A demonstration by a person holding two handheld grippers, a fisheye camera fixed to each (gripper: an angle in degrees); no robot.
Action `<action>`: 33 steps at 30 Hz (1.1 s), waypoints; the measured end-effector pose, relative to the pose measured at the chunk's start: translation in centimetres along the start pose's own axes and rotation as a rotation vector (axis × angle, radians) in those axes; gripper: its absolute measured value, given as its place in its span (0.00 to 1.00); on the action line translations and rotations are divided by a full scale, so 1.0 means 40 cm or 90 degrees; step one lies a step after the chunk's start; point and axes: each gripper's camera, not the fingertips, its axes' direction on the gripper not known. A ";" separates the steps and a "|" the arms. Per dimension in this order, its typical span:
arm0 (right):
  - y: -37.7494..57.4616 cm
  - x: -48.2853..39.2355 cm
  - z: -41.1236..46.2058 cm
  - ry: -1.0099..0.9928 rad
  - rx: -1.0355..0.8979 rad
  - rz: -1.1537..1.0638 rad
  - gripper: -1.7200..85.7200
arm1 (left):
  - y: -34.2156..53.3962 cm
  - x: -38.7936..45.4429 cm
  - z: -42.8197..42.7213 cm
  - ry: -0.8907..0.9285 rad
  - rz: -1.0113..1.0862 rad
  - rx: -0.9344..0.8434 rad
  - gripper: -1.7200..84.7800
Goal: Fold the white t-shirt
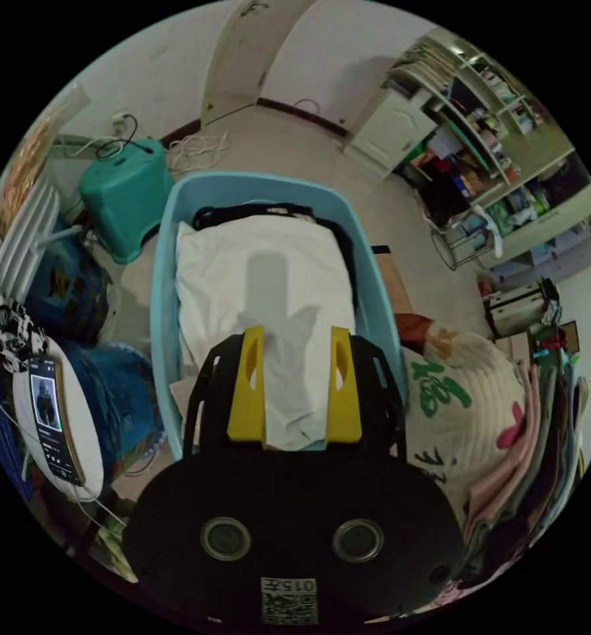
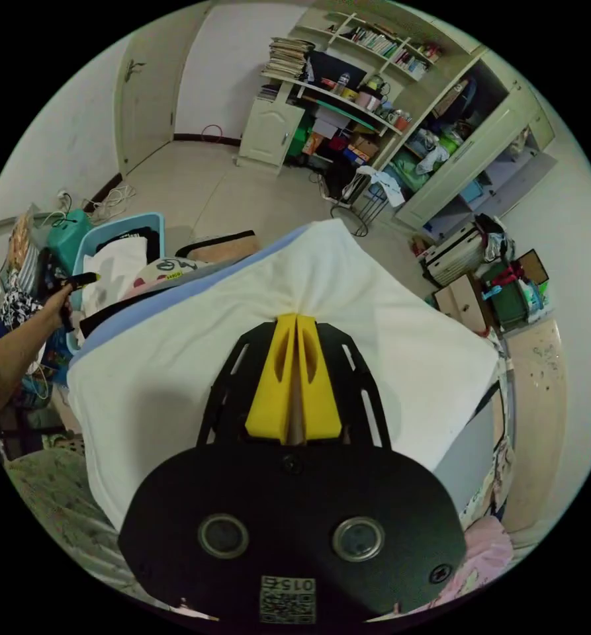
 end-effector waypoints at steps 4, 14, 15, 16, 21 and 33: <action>0.017 -0.041 0.060 0.018 -0.007 -0.020 0.01 | 0.038 0.059 0.138 0.017 -0.017 -0.070 0.19; 0.074 -0.027 0.062 0.052 0.003 -0.032 0.01 | 0.174 0.075 0.151 0.035 -0.095 -0.112 0.03; 0.076 -0.013 0.051 0.053 0.004 -0.031 0.01 | 0.201 0.080 0.105 0.086 -0.096 -0.069 0.02; 0.077 -0.004 0.044 0.053 0.004 -0.031 0.01 | 0.233 0.088 0.053 0.129 -0.098 -0.027 0.02; 0.070 0.128 -0.050 0.020 0.006 -0.016 0.01 | 0.340 0.173 -0.205 0.408 -0.075 0.161 0.02; 0.347 0.763 -0.796 -0.507 0.326 0.242 0.08 | 0.702 1.396 -0.976 1.076 0.864 0.208 0.02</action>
